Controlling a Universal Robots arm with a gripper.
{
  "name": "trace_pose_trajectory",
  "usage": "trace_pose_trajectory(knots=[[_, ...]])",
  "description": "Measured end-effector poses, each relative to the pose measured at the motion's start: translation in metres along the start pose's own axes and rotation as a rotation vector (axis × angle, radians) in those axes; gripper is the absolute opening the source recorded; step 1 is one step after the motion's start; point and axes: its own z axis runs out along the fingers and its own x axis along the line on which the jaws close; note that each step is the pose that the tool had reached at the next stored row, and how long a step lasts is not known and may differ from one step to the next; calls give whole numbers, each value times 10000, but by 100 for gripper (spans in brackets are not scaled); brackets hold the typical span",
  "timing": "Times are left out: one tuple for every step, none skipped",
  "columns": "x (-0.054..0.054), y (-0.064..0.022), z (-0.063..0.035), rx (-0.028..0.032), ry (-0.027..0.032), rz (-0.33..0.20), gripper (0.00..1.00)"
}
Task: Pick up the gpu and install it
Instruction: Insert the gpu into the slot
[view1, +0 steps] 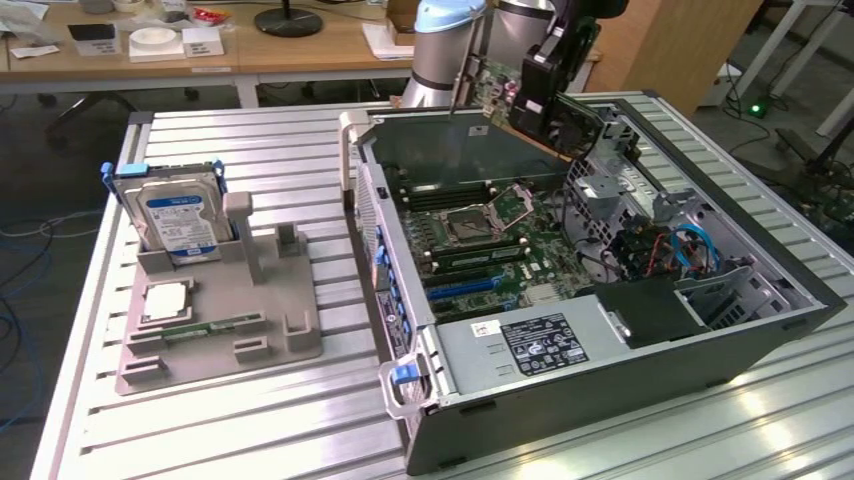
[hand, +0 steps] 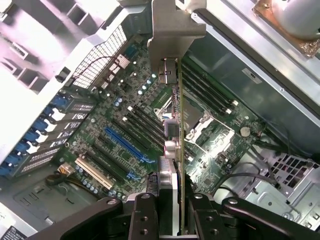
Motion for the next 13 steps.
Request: trace_pose_trajectory(knots=[[0, 0, 1, 0, 3, -90, 28], [0, 0, 2, 0, 7, -175, 28], [0, -1, 3, 0, 11, -262, 28], [0, -1, 4, 1, 14, -351, 28], [0, -1, 5, 0, 18, -439, 28], [0, -1, 6, 1, 22, -526, 28], [1, -1, 8, 1, 25, -608, 28], [1, -1, 8, 1, 30, -700, 28], [1, -1, 9, 1, 33, -786, 28], [1, -1, 11, 1, 36, -874, 28], [1, -1, 12, 1, 40, -962, 28], [1, -2, 13, 1, 43, -1051, 28], [1, -1, 13, 1, 47, -1141, 28]])
